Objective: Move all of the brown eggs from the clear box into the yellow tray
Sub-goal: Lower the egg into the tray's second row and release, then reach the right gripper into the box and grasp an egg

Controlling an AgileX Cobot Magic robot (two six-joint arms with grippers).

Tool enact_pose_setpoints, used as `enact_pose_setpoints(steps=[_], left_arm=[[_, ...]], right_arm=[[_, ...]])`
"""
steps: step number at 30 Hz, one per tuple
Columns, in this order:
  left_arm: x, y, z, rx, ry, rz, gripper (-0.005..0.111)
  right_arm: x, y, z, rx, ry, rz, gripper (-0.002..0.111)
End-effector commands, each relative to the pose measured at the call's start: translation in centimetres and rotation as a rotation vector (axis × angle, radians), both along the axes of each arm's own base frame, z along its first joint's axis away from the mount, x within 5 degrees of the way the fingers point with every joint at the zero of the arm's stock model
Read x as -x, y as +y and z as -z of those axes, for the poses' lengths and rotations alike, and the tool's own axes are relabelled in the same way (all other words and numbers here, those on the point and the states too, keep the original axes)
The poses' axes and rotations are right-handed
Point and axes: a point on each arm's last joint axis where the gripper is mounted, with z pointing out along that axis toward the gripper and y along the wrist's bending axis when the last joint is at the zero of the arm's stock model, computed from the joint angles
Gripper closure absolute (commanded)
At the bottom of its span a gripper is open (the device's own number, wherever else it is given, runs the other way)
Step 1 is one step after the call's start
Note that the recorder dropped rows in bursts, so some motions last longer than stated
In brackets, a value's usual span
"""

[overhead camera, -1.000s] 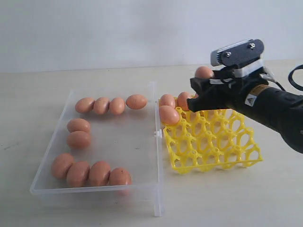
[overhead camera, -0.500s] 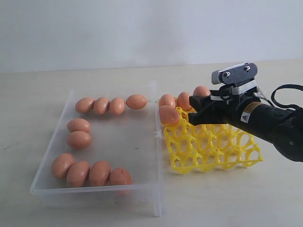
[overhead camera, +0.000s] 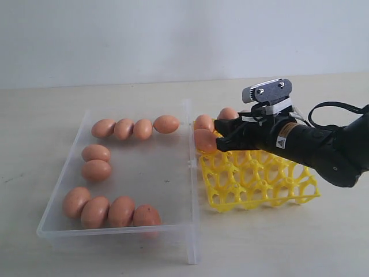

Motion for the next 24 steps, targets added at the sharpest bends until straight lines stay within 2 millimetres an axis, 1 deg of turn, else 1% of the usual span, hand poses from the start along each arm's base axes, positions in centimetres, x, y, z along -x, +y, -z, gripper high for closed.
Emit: enact_pose_setpoints(steps=[1,5,10,11,12,14,15,16,17,18,19,20,21,22,23,24], left_arm=[[0.0,0.0,-0.2,0.006,-0.018,0.001,0.107],[0.0,0.0,-0.2,0.006,-0.018,0.001,0.107],[0.0,0.0,-0.2,0.006,-0.018,0.001,0.107],[0.0,0.0,-0.2,0.006,-0.018,0.001,0.107],[0.0,0.0,-0.2,0.006,-0.018,0.001,0.107],[0.0,0.0,-0.2,0.006,-0.018,0.001,0.107],[0.0,0.0,-0.2,0.006,-0.018,0.001,0.107],[0.0,0.0,-0.2,0.006,-0.018,0.001,0.107],[0.0,0.0,-0.2,0.006,-0.018,0.001,0.107],[0.0,0.0,-0.2,0.006,-0.018,0.001,0.107],[0.0,0.0,-0.2,0.006,-0.018,0.001,0.107],[0.0,0.0,-0.2,0.006,-0.018,0.001,0.107],[0.0,0.0,-0.2,0.006,-0.018,0.001,0.107],[0.0,0.0,-0.2,0.006,-0.018,0.001,0.107],[0.0,0.0,-0.2,0.006,-0.018,0.001,0.107],[0.0,0.0,-0.2,0.006,-0.018,0.001,0.107]], right_arm=[[-0.3,-0.1,0.0,-0.009,-0.002,0.002,0.093],[-0.4,-0.1,0.2,0.008,-0.009,-0.002,0.075],[-0.5,-0.5,0.6,0.017,0.036,0.049,0.042],[-0.4,-0.5,0.7,0.023,0.044,0.050,0.037],[-0.4,-0.5,0.6,0.025,0.043,0.051,0.036],[-0.4,-0.7,-1.0,0.022,0.041,0.069,0.039],[-0.1,-1.0,-3.2,0.037,0.029,0.085,0.045],[0.1,-1.1,-4.3,0.045,0.022,0.094,0.048],[0.9,-1.4,-7.4,0.042,0.026,0.120,0.055],[1.3,-1.3,-8.7,0.042,0.036,0.124,0.058],[2.2,-0.6,-12.0,0.051,0.075,0.150,0.064],[2.9,0.6,-14.2,0.043,0.117,0.183,0.065],[3.4,1.9,-15.3,0.077,0.134,0.178,0.065],[4.0,4.1,-16.6,0.096,0.125,0.130,0.064],[4.4,6.2,-17.2,0.089,0.132,0.088,0.064],[4.8,9.1,-17.3,0.083,0.134,0.016,0.064]])
